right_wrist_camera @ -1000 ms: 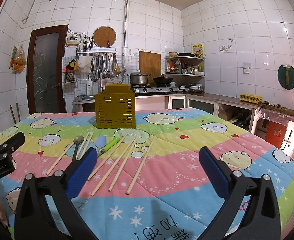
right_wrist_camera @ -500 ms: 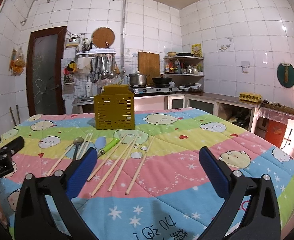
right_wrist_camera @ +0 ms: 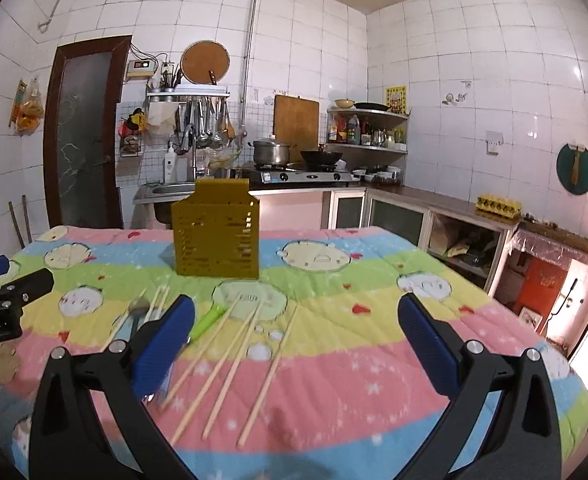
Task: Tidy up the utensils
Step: 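Lower the left tool onto a wooden chopstick and close its fingers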
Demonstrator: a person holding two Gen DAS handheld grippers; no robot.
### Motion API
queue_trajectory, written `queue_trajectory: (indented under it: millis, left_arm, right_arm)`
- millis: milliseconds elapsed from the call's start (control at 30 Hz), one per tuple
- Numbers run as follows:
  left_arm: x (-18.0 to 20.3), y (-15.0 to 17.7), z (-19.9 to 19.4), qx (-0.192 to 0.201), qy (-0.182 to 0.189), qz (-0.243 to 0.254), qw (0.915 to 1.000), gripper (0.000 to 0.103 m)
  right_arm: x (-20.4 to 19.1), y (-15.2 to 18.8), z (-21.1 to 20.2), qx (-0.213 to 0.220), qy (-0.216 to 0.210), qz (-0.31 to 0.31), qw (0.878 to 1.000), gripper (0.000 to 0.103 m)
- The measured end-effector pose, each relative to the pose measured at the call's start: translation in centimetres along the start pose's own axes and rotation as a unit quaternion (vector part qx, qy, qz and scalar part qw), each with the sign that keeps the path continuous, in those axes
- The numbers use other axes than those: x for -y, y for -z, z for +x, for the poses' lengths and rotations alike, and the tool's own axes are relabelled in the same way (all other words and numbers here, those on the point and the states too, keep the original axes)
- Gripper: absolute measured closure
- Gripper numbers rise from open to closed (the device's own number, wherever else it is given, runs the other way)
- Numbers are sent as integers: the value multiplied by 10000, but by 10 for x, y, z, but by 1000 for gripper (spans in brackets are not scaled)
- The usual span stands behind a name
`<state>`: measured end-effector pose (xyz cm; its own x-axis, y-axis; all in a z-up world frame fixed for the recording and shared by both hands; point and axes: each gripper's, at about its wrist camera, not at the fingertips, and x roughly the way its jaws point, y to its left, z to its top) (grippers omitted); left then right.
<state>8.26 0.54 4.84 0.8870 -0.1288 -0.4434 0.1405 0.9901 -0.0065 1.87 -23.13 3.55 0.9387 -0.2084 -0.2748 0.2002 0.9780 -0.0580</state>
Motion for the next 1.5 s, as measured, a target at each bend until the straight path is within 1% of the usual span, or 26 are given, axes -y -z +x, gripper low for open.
queue_trajectory:
  millis: [67, 133, 233, 300, 333, 400, 467, 533, 633, 700, 767, 833, 933, 1067, 1167, 1200, 1233, 1300, 1367, 1433, 1467, 1500]
  left_arm:
    - [-1, -11, 20, -169, -25, 65, 9998, 5]
    - [-5, -21, 40, -379, 85, 40, 9992, 5]
    - [-8, -31, 67, -475, -40, 63, 9988, 5]
    - [-9, -36, 85, -556, -73, 147, 9983, 5]
    - [-9, -37, 94, -613, -164, 190, 9978, 5]
    - [-9, -39, 109, -693, -241, 258, 9970, 5]
    - [-10, -38, 132, -903, -286, 311, 9950, 5]
    - [-13, -36, 151, -1139, -336, 284, 9925, 5]
    - [-19, -30, 172, -1360, -375, 128, 9899, 5]
    - [-23, -26, 180, -1448, -318, -30, 9890, 5]
    - [-26, -22, 191, -1642, -309, -107, 9859, 6]
    - [-28, -16, 201, -1848, -299, -118, 9822, 16]
    - [-31, -11, 215, -2134, -267, -159, 9765, 21]
    - [-34, -11, 223, -2260, -212, -226, 9736, 21]
    - [-31, -11, 227, -2292, -199, -163, 9730, 23]
    - [-30, -10, 228, -2323, -181, -144, 9724, 27]
    - [-29, -8, 231, -2378, -162, -133, 9711, 31]
    - [-28, -8, 233, -2399, -182, -115, 9706, 32]
    - [-28, -8, 232, -2407, -157, -118, 9704, 37]
    - [-27, -7, 230, -2424, -130, -124, 9700, 47]
    - [-26, -7, 229, -2436, -115, -116, 9697, 50]
    - [-24, -7, 228, -2451, -88, -97, 9694, 55]
  right_arm:
    - [-5, -7, 18, -93, 60, -110, 9999, 4]
    - [-10, -12, 37, -344, 45, -195, 9992, 4]
    - [-15, -12, 69, -727, 163, -314, 9967, 4]
    - [-13, -11, 87, -884, 231, -264, 9955, 4]
    - [-12, -10, 97, -965, 292, -229, 9946, 4]
    - [-7, -5, 120, -1248, 403, -159, 9912, 4]
    - [0, 1, 140, -1560, 420, -33, 9869, 4]
    - [6, 8, 156, -1765, 486, 62, 9831, 4]
    - [9, 16, 168, -1849, 537, 66, 9813, 4]
    - [10, 20, 174, -1911, 600, 62, 9797, 4]
    - [11, 25, 180, -2022, 610, 114, 9774, 4]
    - [12, 27, 186, -2103, 607, 148, 9756, 4]
    - [14, 27, 193, -2192, 583, 206, 9737, 4]
    - [18, 25, 205, -2331, 583, 323, 9702, 4]
    - [18, 26, 214, -2455, 579, 354, 9670, 5]
    - [18, 28, 214, -2492, 555, 368, 9662, 6]
    - [17, 30, 216, -2568, 517, 380, 9643, 12]
    - [16, 34, 219, -2713, 456, 394, 9606, 21]
    - [17, 37, 221, -2824, 397, 458, 9574, 27]
    - [17, 38, 220, -2855, 390, 477, 9564, 34]
    - [16, 38, 221, -2885, 386, 470, 9555, 36]
    - [15, 38, 222, -2920, 377, 459, 9546, 41]
